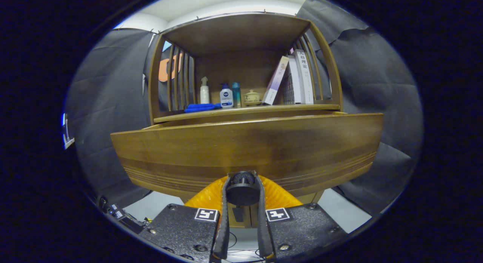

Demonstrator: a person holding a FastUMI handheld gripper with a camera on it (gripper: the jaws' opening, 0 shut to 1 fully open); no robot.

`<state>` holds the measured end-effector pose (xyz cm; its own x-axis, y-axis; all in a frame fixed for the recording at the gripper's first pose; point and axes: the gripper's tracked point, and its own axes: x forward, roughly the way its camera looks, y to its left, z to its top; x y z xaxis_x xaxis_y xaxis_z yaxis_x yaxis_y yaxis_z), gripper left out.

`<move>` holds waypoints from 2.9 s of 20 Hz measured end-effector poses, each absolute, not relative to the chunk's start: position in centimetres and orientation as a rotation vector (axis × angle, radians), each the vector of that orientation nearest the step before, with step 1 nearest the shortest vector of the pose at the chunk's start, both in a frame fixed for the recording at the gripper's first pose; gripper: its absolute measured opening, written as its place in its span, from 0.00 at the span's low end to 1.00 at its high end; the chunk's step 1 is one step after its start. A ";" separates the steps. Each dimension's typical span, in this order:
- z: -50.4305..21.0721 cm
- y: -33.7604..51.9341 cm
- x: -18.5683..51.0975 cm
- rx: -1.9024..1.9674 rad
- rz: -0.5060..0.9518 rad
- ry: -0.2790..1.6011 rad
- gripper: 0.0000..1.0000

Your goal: Pull open the drawer, take out the items inside it, and place them on the countertop above the cabinet.

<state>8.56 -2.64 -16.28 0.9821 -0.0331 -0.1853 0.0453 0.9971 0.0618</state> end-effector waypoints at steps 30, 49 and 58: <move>-4.2 -5.2 -3.8 0.089 -0.033 0.060 1.00; 2.1 -2.1 13.9 0.062 -0.049 0.553 1.00; -9.5 -1.9 16.2 0.015 -0.084 0.977 1.00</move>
